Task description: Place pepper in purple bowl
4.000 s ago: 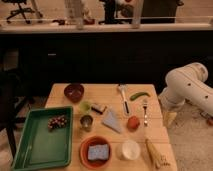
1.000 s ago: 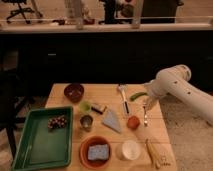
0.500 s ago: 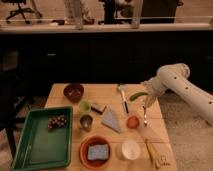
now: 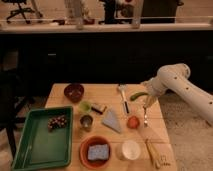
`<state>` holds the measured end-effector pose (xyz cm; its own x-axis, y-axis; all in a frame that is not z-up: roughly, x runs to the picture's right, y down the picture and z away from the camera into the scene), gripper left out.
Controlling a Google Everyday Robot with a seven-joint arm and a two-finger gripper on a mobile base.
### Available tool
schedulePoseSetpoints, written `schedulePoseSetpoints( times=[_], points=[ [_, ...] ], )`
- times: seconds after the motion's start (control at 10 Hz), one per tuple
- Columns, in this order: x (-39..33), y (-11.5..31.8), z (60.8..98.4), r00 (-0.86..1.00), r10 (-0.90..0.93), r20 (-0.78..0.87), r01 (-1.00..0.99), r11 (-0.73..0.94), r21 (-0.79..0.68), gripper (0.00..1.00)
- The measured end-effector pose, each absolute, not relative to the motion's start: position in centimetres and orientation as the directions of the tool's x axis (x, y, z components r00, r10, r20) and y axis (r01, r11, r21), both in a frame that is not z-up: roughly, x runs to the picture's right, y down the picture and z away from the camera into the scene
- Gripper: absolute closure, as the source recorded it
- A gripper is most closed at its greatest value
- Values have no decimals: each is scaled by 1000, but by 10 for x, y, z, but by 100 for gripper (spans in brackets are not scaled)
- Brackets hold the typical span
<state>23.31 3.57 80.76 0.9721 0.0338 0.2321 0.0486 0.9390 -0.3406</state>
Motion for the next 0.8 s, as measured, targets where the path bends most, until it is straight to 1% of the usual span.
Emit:
schedulePoseSetpoints(
  times=[0.2, 0.4, 0.6, 0.8],
  points=[
    [228, 23, 815, 966, 15, 257, 49, 970, -240, 20],
    [215, 12, 826, 960, -32, 276, 88, 977, -192, 20],
    [211, 5, 839, 956, -75, 284, 129, 976, -175, 20],
    [194, -8, 861, 941, -121, 316, 183, 968, -173, 20]
  ],
)
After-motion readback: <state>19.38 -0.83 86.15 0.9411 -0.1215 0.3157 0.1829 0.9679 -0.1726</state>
